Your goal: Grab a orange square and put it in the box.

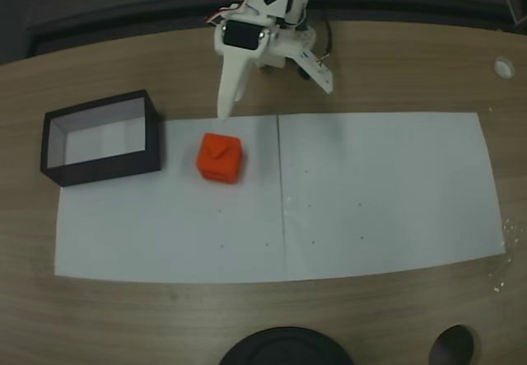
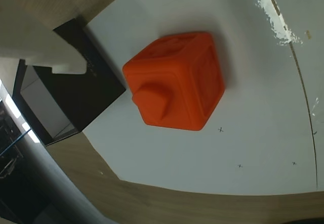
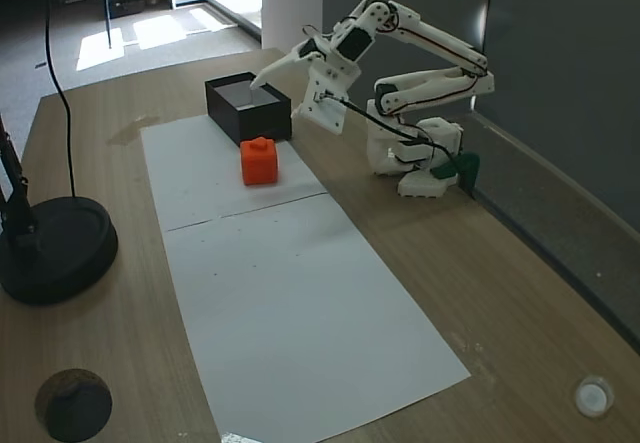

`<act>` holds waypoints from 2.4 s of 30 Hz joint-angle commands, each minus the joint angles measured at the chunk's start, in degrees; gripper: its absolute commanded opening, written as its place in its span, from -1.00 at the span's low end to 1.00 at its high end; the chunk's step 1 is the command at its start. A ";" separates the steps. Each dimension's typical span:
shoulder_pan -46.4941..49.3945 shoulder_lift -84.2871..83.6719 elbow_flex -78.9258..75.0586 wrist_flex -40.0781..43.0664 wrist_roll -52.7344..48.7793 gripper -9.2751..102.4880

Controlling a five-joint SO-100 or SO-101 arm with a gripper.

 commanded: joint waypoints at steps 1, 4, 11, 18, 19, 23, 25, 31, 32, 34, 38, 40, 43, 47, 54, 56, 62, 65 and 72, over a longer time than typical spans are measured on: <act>0.26 -8.96 -9.32 1.93 0.00 -0.25; 0.35 -19.78 -14.94 4.22 0.00 -0.24; 0.26 -38.76 -21.62 3.87 0.35 -0.21; 0.62 -46.58 -24.43 1.49 0.35 -0.21; 0.62 -47.55 -24.35 0.35 0.35 -0.21; 0.70 -50.36 -24.17 -1.05 0.44 -0.21; 1.14 -51.77 -24.17 -1.85 0.44 -0.21; 4.31 -55.99 -24.26 -4.04 0.00 -0.21; 4.31 -56.69 -24.26 -4.48 0.00 -0.21; 4.39 -58.01 -24.26 -5.36 0.00 -0.21; 4.39 -61.17 -24.26 -6.77 0.18 -0.21; 4.39 -62.58 -24.26 -7.65 0.26 -0.24; 4.39 -64.07 -24.43 -7.73 0.00 -0.45; 4.31 -64.07 -24.96 -7.73 -0.09 -0.72; 9.05 -63.19 -35.24 -5.45 0.35 -0.68; 12.66 -61.79 -41.75 -2.81 0.09 -0.68; 20.04 -55.72 -65.74 7.65 -0.09 -0.68; 23.91 -53.96 -76.29 12.22 -0.09 -0.64; 35.95 -59.33 -80.51 11.51 -3.60 -0.67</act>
